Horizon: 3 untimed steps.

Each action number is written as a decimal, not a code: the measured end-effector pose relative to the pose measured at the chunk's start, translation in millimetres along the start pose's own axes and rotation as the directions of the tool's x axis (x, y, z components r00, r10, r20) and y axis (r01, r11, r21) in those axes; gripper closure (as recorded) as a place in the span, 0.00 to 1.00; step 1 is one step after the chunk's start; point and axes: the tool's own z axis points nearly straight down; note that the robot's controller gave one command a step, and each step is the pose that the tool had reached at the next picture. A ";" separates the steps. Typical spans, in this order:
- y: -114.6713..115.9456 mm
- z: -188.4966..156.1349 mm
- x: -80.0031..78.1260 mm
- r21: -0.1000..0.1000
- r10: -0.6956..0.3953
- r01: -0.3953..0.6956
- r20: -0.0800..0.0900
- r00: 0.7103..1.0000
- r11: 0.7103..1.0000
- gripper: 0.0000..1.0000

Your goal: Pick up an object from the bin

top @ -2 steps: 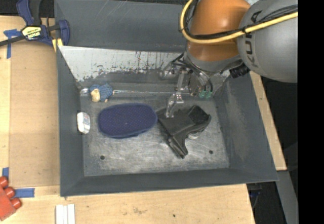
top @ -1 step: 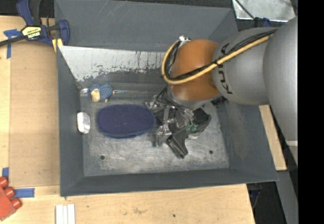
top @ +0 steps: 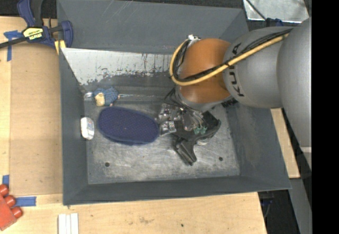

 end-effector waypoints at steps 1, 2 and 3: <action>0.1 2.8 2.9 0.000 0.000 0.000 -0.011 1.000 1.000 0.00; 0.1 -0.1 -0.1 0.000 0.000 0.000 0.000 1.000 1.000 1.00; 0.0 2.9 2.9 0.000 0.000 0.000 -0.011 1.000 1.000 0.00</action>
Offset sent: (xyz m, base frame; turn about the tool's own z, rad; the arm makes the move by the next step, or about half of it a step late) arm 0.0000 0.0000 0.0000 0.0000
